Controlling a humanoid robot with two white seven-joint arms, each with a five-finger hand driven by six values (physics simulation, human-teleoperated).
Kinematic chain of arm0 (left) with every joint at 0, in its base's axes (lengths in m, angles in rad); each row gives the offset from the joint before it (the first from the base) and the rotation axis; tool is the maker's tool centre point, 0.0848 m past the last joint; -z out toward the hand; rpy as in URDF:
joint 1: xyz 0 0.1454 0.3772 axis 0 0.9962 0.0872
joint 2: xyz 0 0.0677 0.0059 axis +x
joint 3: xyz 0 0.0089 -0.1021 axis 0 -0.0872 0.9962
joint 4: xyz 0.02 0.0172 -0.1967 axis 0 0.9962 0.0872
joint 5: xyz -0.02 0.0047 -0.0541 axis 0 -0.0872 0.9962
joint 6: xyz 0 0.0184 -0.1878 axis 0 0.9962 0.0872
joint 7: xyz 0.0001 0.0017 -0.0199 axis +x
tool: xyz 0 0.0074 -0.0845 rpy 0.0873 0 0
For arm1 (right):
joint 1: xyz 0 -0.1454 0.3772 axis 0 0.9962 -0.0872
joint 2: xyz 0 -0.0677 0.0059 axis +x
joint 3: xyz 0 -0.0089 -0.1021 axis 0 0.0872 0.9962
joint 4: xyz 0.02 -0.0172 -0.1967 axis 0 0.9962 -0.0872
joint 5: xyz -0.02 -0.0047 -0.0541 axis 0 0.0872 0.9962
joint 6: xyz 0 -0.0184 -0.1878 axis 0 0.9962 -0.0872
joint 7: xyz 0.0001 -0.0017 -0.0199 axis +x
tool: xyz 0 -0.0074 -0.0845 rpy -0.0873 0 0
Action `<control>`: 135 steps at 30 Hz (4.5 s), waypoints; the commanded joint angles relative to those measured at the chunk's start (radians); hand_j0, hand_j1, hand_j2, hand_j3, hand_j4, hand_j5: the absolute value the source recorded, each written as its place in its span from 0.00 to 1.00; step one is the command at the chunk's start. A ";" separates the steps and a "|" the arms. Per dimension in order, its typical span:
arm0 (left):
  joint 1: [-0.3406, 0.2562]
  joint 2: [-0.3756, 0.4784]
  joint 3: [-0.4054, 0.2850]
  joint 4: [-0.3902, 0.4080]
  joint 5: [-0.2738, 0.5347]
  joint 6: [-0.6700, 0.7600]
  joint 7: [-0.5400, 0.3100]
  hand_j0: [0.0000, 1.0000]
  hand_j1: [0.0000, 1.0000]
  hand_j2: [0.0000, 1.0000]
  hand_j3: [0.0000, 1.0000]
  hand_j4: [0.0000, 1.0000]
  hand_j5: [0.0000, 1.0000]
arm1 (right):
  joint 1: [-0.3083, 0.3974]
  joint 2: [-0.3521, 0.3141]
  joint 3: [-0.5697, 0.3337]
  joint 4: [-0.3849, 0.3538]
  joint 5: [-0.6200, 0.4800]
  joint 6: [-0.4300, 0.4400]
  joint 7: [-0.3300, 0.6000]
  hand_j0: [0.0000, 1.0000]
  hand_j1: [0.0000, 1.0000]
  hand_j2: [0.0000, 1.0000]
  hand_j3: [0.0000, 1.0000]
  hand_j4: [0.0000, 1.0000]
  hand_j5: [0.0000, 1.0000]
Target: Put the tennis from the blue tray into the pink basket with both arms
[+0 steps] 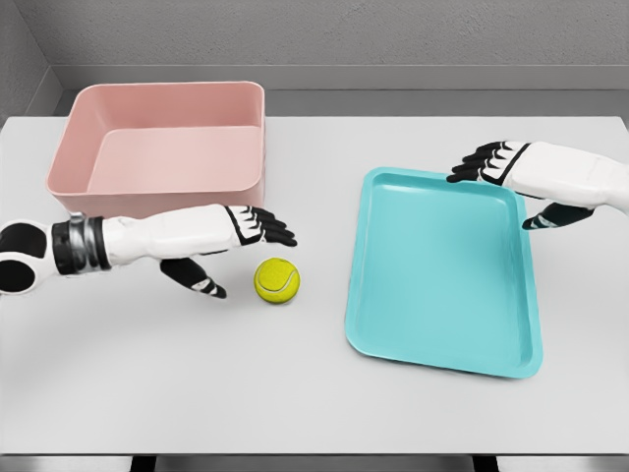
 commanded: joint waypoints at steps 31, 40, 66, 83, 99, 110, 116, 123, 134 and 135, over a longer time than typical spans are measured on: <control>-0.086 -0.045 -0.063 0.071 0.214 0.001 -0.265 1.00 1.00 1.00 1.00 1.00 1.00 | 0.028 0.000 0.005 -0.003 -0.005 0.002 0.004 1.00 1.00 1.00 1.00 1.00 1.00; -0.089 -0.156 -0.054 0.169 0.214 0.001 -0.266 1.00 1.00 1.00 1.00 1.00 1.00 | 0.028 0.008 0.011 -0.003 -0.004 0.002 0.012 1.00 1.00 1.00 1.00 1.00 1.00; -0.080 -0.199 -0.108 0.218 0.199 0.001 -0.262 1.00 1.00 1.00 1.00 1.00 1.00 | 0.028 0.010 0.033 0.005 -0.005 0.002 0.012 1.00 1.00 1.00 1.00 1.00 1.00; -0.083 -0.225 -0.108 0.286 0.191 0.001 -0.260 1.00 1.00 1.00 1.00 1.00 1.00 | 0.028 0.025 0.039 0.006 -0.005 0.002 0.029 1.00 1.00 1.00 1.00 1.00 1.00; -0.078 -0.263 -0.111 0.324 0.176 0.001 -0.260 1.00 1.00 1.00 1.00 1.00 1.00 | 0.028 0.025 0.039 0.006 -0.005 0.002 0.029 1.00 1.00 1.00 1.00 1.00 1.00; -0.077 -0.271 -0.112 0.341 0.176 0.001 -0.260 0.86 0.86 0.86 0.86 0.86 0.86 | 0.028 0.025 0.039 0.006 -0.005 0.002 0.029 1.00 1.00 1.00 1.00 1.00 1.00; -0.072 -0.269 -0.114 0.327 0.176 0.001 -0.255 0.86 0.86 0.86 0.86 0.86 0.86 | 0.028 0.025 0.039 0.006 -0.005 0.002 0.029 1.00 1.00 1.00 1.00 1.00 1.00; -0.071 -0.260 -0.114 0.321 0.175 0.001 -0.254 0.84 0.84 0.84 0.84 0.84 0.84 | 0.028 0.027 0.039 0.006 -0.004 0.002 0.030 1.00 1.00 1.00 1.00 1.00 1.00; -0.069 -0.259 -0.114 0.320 0.148 0.001 -0.252 0.69 0.69 0.69 0.69 0.69 0.69 | 0.028 0.039 0.043 0.006 -0.005 0.002 0.030 1.00 1.00 1.00 1.00 1.00 1.00; -0.069 -0.259 -0.115 0.320 0.148 0.001 -0.252 0.66 0.66 0.66 0.66 0.66 0.66 | 0.028 0.039 0.043 0.006 -0.005 0.002 0.032 1.00 1.00 1.00 1.00 1.00 1.00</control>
